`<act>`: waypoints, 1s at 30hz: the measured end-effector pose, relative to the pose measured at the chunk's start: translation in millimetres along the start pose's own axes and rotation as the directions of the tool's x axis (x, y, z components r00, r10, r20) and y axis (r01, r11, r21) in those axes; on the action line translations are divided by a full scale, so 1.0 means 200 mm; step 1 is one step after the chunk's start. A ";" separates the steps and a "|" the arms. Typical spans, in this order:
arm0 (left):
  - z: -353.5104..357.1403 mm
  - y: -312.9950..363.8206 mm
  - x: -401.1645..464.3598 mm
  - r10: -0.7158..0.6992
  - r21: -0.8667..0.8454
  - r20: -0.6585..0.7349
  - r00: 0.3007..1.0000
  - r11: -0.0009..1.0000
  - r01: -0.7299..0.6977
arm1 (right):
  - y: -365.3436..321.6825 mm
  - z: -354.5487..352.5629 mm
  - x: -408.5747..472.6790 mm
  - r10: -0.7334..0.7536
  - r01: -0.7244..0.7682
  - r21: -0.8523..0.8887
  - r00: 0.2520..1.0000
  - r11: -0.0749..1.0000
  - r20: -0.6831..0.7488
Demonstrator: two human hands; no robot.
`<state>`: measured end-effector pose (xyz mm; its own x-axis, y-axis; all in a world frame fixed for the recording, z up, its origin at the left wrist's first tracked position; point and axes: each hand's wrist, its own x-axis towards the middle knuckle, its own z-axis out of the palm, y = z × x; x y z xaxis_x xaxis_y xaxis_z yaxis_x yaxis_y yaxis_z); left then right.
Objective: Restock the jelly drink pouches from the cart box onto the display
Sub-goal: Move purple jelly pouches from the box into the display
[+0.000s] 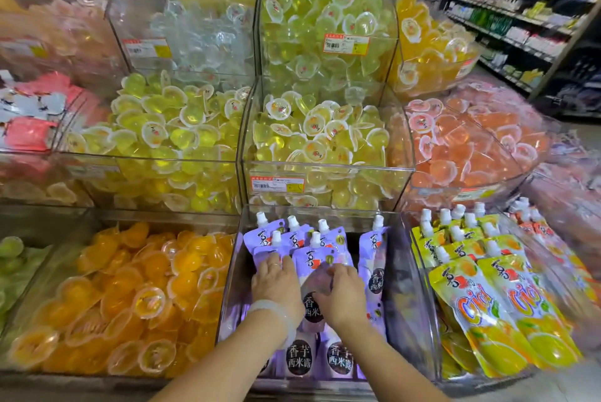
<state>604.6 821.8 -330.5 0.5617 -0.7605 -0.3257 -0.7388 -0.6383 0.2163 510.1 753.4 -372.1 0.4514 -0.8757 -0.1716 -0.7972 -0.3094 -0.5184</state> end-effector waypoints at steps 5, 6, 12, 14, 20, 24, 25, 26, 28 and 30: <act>-0.09 0.15 -0.10 0.095 0.175 0.030 0.995 0.980 -0.099 | 0.00 -0.21 -0.06 -0.168 0.246 -0.345 0.956 0.906 0.241; -0.10 0.19 -0.13 0.104 0.190 0.045 0.994 0.975 -0.111 | 0.01 -0.27 -0.08 -0.160 0.251 -0.383 0.954 0.889 0.253; -0.27 0.67 -0.30 0.294 0.281 -0.053 0.954 0.921 -0.268 | 0.22 -0.81 -0.21 -0.182 0.186 -0.425 0.982 0.886 0.051; -0.30 0.89 -0.39 0.383 0.310 -0.092 0.919 0.888 -0.339 | 0.35 -1.03 -0.30 -0.164 0.132 -0.449 0.986 0.884 -0.032; -0.07 1.54 -0.78 0.585 0.377 0.011 0.811 0.749 -0.545 | 0.97 -1.37 -0.73 0.054 -0.122 -0.424 0.984 0.897 -0.168; 0.17 1.92 -1.03 0.687 0.411 0.095 0.721 0.632 -0.657 | 1.40 -1.50 -1.06 0.253 -0.319 -0.385 0.944 0.866 -0.211; 0.22 2.01 -1.10 0.708 0.420 0.113 0.697 0.602 -0.680 | 1.50 -1.54 -1.14 0.297 -0.362 -0.378 0.929 0.852 -0.219; 0.27 2.09 -1.16 0.732 0.429 0.137 0.668 0.564 -0.705 | 1.59 -1.58 -1.21 0.339 -0.403 -0.368 0.913 0.838 -0.226; 0.36 2.26 -1.27 0.769 0.440 0.182 0.613 0.494 -0.750 | 1.76 -1.65 -1.32 0.416 -0.472 -0.332 0.880 0.817 -0.230; 0.45 2.43 -1.36 0.797 0.437 0.220 0.562 0.435 -0.787 | 1.92 -1.70 -1.41 0.484 -0.537 -0.283 0.842 0.795 -0.240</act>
<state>59.6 729.4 -218.7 -0.3548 -0.9104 -0.2129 -0.9264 0.3731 -0.0516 -60.6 756.0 -237.1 -0.1018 -0.9757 -0.1939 -0.9894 0.1196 -0.0826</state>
